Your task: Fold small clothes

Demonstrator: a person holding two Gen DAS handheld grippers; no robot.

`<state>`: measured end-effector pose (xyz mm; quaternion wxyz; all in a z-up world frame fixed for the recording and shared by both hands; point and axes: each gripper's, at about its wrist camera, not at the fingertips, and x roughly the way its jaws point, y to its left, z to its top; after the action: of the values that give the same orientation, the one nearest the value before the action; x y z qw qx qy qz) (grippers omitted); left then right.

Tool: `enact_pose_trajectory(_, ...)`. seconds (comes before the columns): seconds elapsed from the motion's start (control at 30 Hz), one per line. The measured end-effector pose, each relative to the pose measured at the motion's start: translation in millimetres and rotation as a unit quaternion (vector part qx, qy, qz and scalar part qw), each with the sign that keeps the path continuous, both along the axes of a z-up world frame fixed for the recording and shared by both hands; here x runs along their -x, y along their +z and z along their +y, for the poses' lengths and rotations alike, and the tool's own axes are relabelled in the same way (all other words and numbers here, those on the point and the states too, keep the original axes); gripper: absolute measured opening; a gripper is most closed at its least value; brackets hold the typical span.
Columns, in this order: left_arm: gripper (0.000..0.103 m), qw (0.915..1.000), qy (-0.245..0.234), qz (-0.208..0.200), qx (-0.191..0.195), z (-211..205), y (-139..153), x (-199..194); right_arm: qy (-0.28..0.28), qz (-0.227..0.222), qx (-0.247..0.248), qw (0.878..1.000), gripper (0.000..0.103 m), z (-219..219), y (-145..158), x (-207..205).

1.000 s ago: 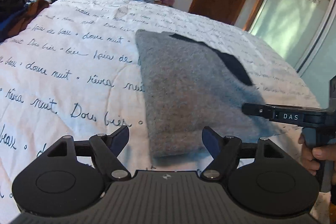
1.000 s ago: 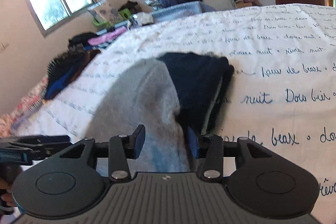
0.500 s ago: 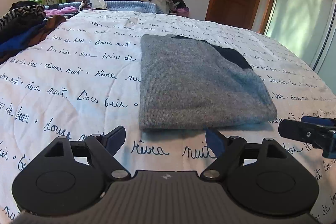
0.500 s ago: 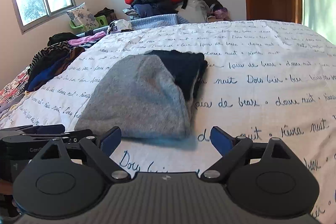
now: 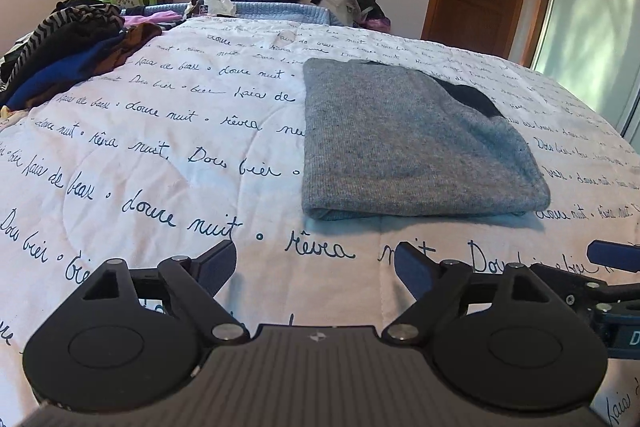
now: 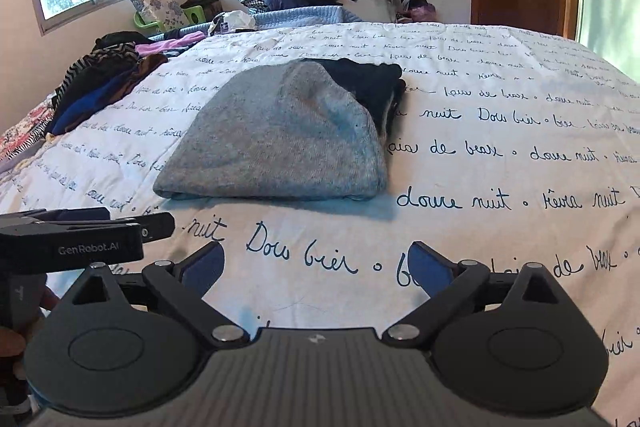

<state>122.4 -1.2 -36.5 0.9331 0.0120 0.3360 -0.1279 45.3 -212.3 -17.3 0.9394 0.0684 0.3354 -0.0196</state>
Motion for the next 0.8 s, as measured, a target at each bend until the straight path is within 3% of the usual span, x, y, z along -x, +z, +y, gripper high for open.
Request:
enact_pose_trajectory(0.23,0.087,0.9995,0.030,-0.003,-0.012,8,-16,-6,-0.024,0.026,0.044,0.998,0.099,1,-33,-28)
enact_pose_trajectory(0.3,0.089,0.9993,0.033,-0.002,-0.016,9,-20,-6,-0.034,0.009,0.050,0.998,0.103,2,-38,-25)
enact_pose_trajectory(0.53,0.097,0.9988,0.028,-0.014,-0.039,0,-25,-3,-0.031,-0.002,0.037,0.999,0.103,-3,-42,-20)
enact_pose_trajectory(0.8,0.102,0.9987,0.031,-0.012,-0.040,-1,-30,-5,-0.031,-0.001,0.047,0.998,0.103,0,-43,-21)
